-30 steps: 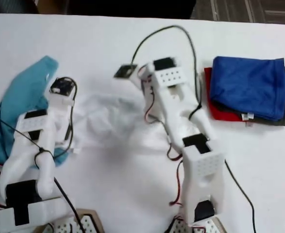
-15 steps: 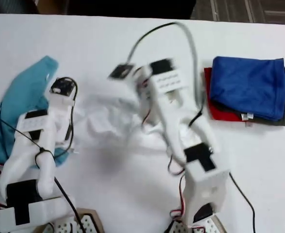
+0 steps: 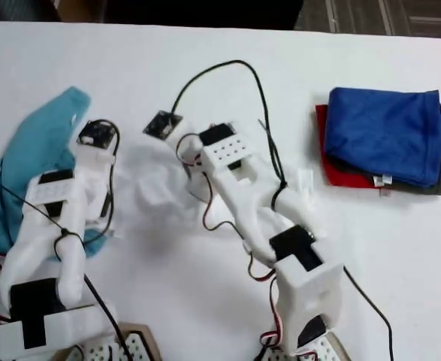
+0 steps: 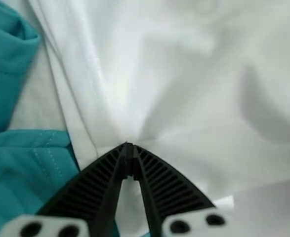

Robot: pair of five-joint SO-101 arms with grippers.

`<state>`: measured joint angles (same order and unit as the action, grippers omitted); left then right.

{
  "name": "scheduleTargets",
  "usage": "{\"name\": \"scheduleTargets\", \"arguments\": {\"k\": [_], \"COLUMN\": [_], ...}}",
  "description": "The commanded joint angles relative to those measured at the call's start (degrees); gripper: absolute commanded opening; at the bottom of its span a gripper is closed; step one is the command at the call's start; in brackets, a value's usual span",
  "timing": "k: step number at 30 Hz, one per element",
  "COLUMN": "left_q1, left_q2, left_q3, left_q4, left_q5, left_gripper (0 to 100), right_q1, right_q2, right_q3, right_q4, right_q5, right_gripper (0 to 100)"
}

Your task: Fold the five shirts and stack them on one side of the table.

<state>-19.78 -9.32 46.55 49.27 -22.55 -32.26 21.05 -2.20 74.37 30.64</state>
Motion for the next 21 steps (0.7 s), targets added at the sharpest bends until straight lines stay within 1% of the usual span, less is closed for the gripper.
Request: {"name": "scheduleTargets", "arguments": {"k": [1, 6, 11, 17, 21], "left_q1": [0.3, 0.3, 0.3, 0.3, 0.3], "left_q2": [-1.1, -1.1, -1.1, -1.1, -1.1], "left_q3": [-0.2, -0.2, -0.2, -0.3, -0.1], "left_q4": [-0.7, -0.7, -0.7, -0.7, -1.7], "left_q5": [0.5, 0.5, 0.5, 0.5, 0.5], "left_gripper": [3, 3, 3, 3, 3], "right_q1": [-0.1, 6.1, 12.8, 18.7, 21.7], "right_q2": [-2.9, -10.3, -12.9, -11.6, -8.1], "right_q3": [-5.1, -4.7, 4.4, 11.9, 12.6], "right_q4": [6.6, 11.1, 10.9, 1.7, -2.0], "right_q5": [-0.2, 0.8, 4.7, 6.3, 6.3], "right_gripper": [2.0, 2.0, 2.0, 2.0, 2.0]}}
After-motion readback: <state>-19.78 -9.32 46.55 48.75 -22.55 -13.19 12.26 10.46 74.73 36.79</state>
